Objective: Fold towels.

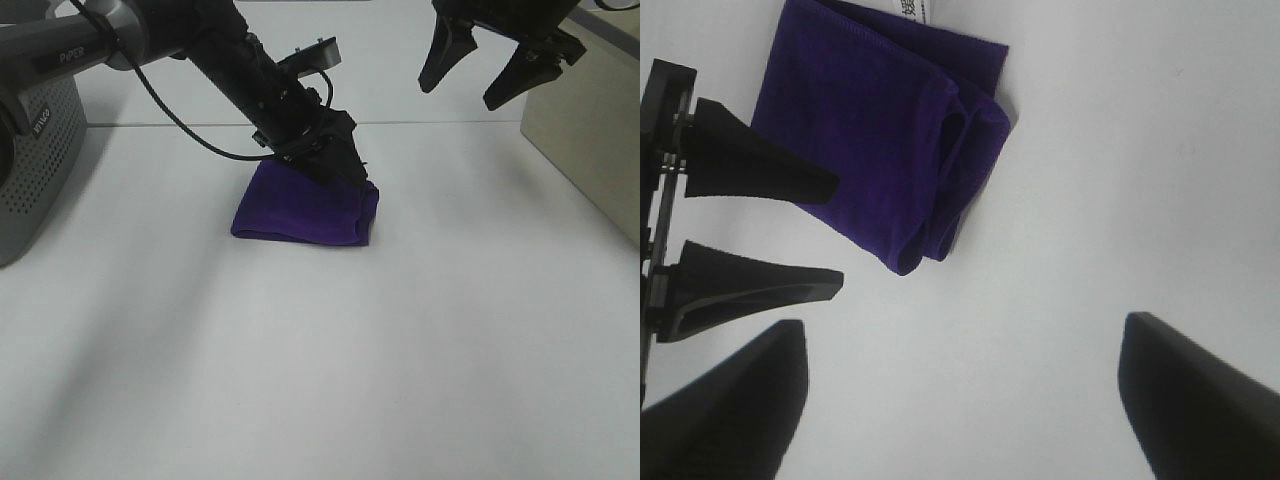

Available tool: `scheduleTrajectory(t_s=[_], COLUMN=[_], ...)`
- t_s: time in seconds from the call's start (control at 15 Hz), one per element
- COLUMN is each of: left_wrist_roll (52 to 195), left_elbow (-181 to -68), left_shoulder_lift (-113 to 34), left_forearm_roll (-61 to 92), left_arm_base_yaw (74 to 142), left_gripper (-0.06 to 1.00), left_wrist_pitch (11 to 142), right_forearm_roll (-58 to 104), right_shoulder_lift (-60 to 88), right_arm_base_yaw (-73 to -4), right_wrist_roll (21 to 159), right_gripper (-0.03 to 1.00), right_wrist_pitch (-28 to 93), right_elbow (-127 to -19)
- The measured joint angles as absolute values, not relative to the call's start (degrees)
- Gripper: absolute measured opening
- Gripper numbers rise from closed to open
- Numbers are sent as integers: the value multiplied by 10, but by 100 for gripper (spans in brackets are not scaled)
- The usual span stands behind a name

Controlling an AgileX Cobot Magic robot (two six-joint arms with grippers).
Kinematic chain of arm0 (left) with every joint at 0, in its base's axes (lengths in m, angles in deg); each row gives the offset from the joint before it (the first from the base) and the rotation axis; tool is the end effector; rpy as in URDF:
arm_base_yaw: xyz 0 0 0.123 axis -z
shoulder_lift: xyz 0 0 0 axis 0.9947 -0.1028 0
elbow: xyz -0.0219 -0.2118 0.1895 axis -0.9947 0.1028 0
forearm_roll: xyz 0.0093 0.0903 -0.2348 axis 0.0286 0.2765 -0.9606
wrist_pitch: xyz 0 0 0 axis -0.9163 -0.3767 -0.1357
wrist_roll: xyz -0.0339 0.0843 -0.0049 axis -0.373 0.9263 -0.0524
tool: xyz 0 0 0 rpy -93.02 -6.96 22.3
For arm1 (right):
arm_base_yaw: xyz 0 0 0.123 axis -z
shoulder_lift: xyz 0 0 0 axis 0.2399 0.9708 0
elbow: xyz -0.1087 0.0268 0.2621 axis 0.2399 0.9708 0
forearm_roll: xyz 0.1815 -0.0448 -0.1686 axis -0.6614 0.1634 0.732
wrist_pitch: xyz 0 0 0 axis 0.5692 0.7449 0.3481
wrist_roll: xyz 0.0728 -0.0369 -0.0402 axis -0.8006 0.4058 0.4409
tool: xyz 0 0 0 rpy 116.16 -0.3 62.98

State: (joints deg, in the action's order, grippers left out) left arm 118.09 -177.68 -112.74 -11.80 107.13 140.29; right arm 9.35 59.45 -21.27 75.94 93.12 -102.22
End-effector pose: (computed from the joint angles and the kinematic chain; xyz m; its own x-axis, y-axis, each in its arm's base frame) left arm 0.4686 -0.2592 0.1608 -0.7597 0.4807 -0.4380 0.6502 0.5731 -0.4989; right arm 0.4381 0.0882 0.2741 -0.9442 -0.1349 -0.3004 -0.2337 0.9172 0.3228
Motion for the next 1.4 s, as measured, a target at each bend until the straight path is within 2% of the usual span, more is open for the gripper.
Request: scheduleTrajectory(t_s=[0.2,0.4,0.67,0.93,1.27,1.33,1.4], left_wrist_roll=[1179,1101,967,922,936,939,943], left_elbow=[-1809,-1870,-1876,-1864,-1687,-1606,-1560], left_shoulder_lift=[-1119,-1099,-1073,-1038,-860,-774,-727], left_forearm_roll=[-85,66,248,267,265,265,265], left_arm_base_yaw=[1062,1041,999,921,823,789,784], left_gripper=[56,59,68,69,69,69,69], left_wrist_pitch=[1414,1420,1421,1422,1422,1422,1422], right_forearm_roll=[93,93,134,208,208,205,204], right_shoulder_lift=[577,577,570,519,401,335,292], right_arm_base_yaw=[-213,-213,-213,-212,-212,-212,-212], right_wrist_roll=[759,759,757,715,703,693,683], right_gripper=[83,83,83,83,83,83,83], right_wrist_pitch=[931,931,932,932,933,933,933], right_elbow=[-1022,-1022,-1022,-1015,-960,-921,-890])
